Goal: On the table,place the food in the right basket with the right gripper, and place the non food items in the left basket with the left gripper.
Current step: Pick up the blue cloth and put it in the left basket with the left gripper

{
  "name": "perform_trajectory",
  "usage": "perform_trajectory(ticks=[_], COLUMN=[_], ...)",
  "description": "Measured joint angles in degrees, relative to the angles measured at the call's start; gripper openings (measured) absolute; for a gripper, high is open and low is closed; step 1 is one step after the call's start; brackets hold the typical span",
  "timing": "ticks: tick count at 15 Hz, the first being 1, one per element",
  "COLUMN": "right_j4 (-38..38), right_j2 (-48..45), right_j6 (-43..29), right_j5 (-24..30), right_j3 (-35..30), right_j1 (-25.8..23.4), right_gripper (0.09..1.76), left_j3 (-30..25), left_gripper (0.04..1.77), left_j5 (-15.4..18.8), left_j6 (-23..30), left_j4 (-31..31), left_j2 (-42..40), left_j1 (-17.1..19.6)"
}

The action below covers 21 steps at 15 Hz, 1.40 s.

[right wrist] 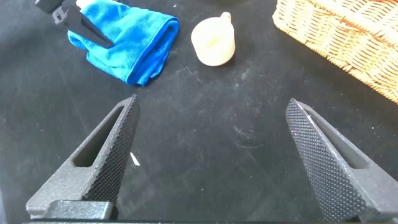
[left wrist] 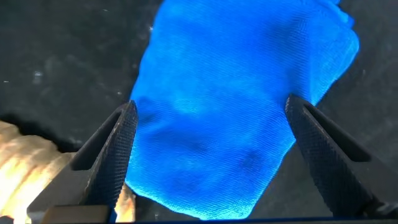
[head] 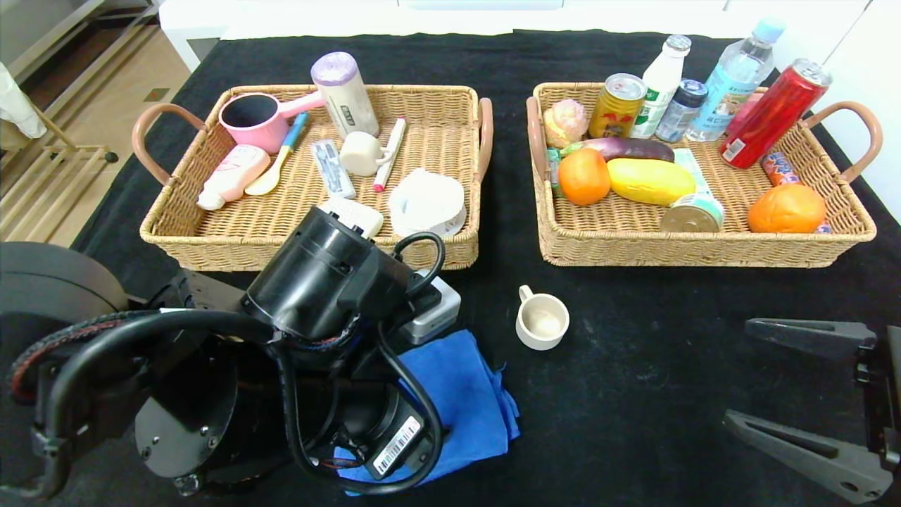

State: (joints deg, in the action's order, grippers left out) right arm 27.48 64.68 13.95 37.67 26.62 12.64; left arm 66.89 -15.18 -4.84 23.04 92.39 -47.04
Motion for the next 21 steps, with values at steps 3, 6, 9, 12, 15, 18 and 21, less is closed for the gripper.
perform_trajectory(ticks=[3,6,9,12,15,18,21], right_j4=[-0.1,0.0,0.0,0.0,0.0,0.0,-0.1], right_j2=[0.0,-0.1,-0.1,0.0,0.2,0.5,0.6], right_j6=[0.0,-0.1,0.0,0.0,0.2,0.2,0.3], right_j5=[0.0,-0.1,-0.1,0.0,0.0,-0.1,0.0], right_j3=[0.0,0.1,0.1,0.0,-0.2,-0.3,-0.5], right_j1=[0.0,-0.1,-0.2,-0.2,-0.2,-0.2,-0.1], right_gripper=[1.71,1.71,1.71,1.71,1.71,1.71,1.71], left_j3=[-0.4,-1.0,-1.3,-1.5,-1.8,-2.7,-3.5], left_gripper=[1.72,1.72,1.72,1.72,1.72,1.35,0.99], left_j5=[0.2,0.0,-0.1,-0.1,-0.1,-0.2,-0.2], left_j6=[0.1,0.1,0.2,0.4,0.5,0.5,0.5], left_j4=[0.0,-0.1,-0.1,-0.3,-0.3,-0.9,-2.6], left_j2=[0.4,1.1,2.2,3.1,3.4,3.4,3.4], left_j1=[-0.1,-0.1,-0.1,-0.1,-0.1,-0.1,-0.1])
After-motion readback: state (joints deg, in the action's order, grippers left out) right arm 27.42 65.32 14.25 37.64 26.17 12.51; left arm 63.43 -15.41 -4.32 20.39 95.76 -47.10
